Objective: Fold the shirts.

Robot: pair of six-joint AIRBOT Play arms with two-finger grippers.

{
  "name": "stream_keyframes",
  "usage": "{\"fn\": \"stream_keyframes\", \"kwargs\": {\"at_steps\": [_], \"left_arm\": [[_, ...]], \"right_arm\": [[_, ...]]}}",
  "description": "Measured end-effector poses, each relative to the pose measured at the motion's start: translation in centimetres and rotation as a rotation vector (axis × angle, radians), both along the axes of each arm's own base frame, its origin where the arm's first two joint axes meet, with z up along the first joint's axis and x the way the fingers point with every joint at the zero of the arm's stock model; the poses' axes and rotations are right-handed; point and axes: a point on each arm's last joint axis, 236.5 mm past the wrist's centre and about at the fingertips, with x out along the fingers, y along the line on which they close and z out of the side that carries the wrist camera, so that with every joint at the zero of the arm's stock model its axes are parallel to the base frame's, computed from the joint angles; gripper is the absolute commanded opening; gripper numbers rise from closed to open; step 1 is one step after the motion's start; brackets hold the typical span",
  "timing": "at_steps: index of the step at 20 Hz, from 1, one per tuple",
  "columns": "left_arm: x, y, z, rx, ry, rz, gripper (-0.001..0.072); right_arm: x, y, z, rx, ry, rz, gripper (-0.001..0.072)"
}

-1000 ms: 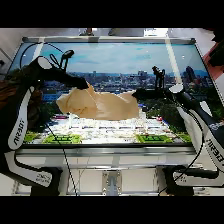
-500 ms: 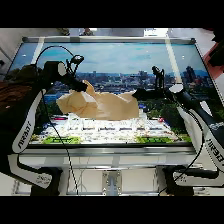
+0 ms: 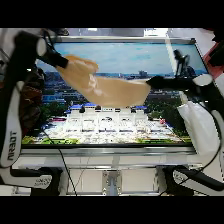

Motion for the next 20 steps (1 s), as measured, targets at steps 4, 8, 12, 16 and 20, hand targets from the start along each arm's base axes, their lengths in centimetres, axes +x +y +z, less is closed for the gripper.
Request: {"fn": "stream_keyframes", "kwargs": {"at_steps": [4,8,12,16,20], "left_arm": [[-6.8,4.1,9.8,-0.003,-0.151,0.114,0.0012],[-12.4,4.7,13.7,-0.100,-0.205,0.133,0.0012],[-13.6,0.6,10.5,-0.227,-0.073,0.030,0.0012],[-12.8,-2.1,-0.6,-0.233,0.219,0.000,0.0013],[-11.3,-1.8,-13.9,-0.162,0.422,0.060,0.0013]], "right_arm": [[-4.1,-4.8,11.3,-0.140,-0.218,-0.100,0.0028],[-9.4,-7.0,20.8,-0.272,-0.449,-0.194,0.0028],[-10.1,-8.0,22.0,-0.311,-0.458,-0.231,0.0028],[-5.8,-9.1,14.1,-0.277,-0.236,-0.216,0.0028],[-1.4,-9.2,1.1,-0.226,0.039,-0.200,0.0028]]}}
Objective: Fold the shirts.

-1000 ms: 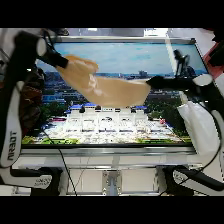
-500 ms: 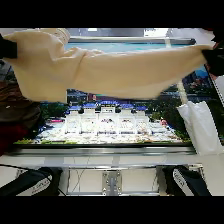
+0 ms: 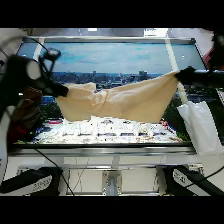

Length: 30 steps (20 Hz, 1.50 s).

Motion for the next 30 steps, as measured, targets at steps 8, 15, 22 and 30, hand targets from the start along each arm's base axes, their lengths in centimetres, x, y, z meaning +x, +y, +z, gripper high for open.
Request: {"fn": "stream_keyframes", "kwargs": {"at_steps": [8,15,22,30], "left_arm": [[10.2,0.1,-12.1,-0.005,-0.169,0.155,0.0013],[18.5,3.9,-7.2,-0.171,-0.421,0.389,0.0628],[19.5,7.5,-2.6,-0.164,-0.474,0.424,0.0621],[16.8,8.4,-5.6,-0.123,-0.327,0.389,0.0559]], "right_arm": [[7.9,1.4,-12.0,0.012,-0.009,-0.121,0.0028],[12.5,0.4,-11.2,0.000,-0.212,-0.255,0.0456],[10.8,-1.9,-9.9,0.018,-0.163,-0.260,0.0369],[-1.4,-2.9,-16.8,0.128,0.347,-0.201,0.0374]]}}
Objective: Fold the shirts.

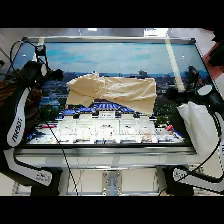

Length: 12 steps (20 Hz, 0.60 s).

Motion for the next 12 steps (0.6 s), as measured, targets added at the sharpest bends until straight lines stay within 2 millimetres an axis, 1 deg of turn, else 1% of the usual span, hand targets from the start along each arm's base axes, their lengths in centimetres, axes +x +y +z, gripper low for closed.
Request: {"fn": "stream_keyframes", "kwargs": {"at_steps": [1,3,4,5,6,7,9,10,12], "left_arm": [[-0.1,-0.2,-0.2,-0.008,0.007,-0.004,0.0559],[-0.3,-0.4,-0.4,-0.021,0.017,-0.007,0.0559],[-0.4,-0.5,-0.5,-0.024,0.019,-0.010,0.0559],[-0.4,-0.6,-0.5,-0.029,0.022,-0.011,0.0559],[-0.5,-0.7,-0.6,-0.035,0.026,-0.012,0.0559],[-0.5,-0.8,-0.7,-0.038,0.028,-0.015,0.0559],[-0.6,-1.1,-0.8,-0.051,0.035,-0.021,0.0559],[-0.7,-1.3,-0.8,-0.056,0.039,-0.029,0.0559],[-0.9,-1.7,-1.0,-0.066,0.050,-0.038,0.0559]], "right_arm": [[-1.2,1.0,-1.1,0.052,0.043,-0.007,0.0390],[-3.6,3.5,-3.1,0.164,0.123,-0.023,0.0391],[-4.4,5.0,-3.7,0.218,0.148,-0.034,0.0392],[-5.1,6.2,-4.3,0.262,0.171,-0.041,0.0417],[-5.6,7.6,-4.7,0.307,0.183,-0.056,0.0519],[-5.8,8.7,-5.0,0.341,0.187,-0.072,0.0551],[-6.1,10.8,-5.6,0.397,0.192,-0.103,0.0551],[-6.1,11.6,-6.0,0.408,0.187,-0.121,0.0550],[-5.9,12.4,-6.6,0.410,0.173,-0.159,0.0550]]}}
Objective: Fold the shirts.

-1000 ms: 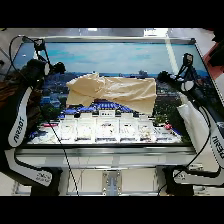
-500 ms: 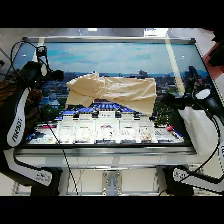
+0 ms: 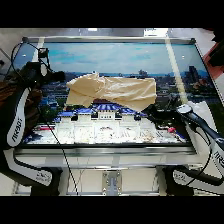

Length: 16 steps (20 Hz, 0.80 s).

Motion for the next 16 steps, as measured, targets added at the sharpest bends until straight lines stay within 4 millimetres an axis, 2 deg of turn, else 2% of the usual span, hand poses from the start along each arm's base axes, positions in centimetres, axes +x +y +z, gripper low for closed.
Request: {"fn": "stream_keyframes", "kwargs": {"at_steps": [7,10,12,14,16], "left_arm": [[-0.5,-0.3,-0.3,0.003,0.025,-0.030,0.0559],[-0.6,-0.3,-0.3,0.003,0.030,-0.033,0.0559],[-0.6,-0.4,-0.4,0.004,0.031,-0.035,0.0559],[-0.7,-0.4,-0.4,0.003,0.034,-0.035,0.0559],[-0.7,-0.4,-0.4,0.002,0.035,-0.035,0.0559]], "right_arm": [[1.7,-0.8,-0.8,-0.017,-0.010,-0.176,0.0537],[2.5,-1.8,-1.0,-0.033,-0.020,-0.246,0.0377],[3.0,-2.5,-0.9,-0.040,-0.028,-0.290,0.0348],[3.6,-3.2,-0.9,-0.048,-0.038,-0.334,0.0033],[4.0,-3.8,-0.8,-0.054,-0.047,-0.367,0.0031]]}}
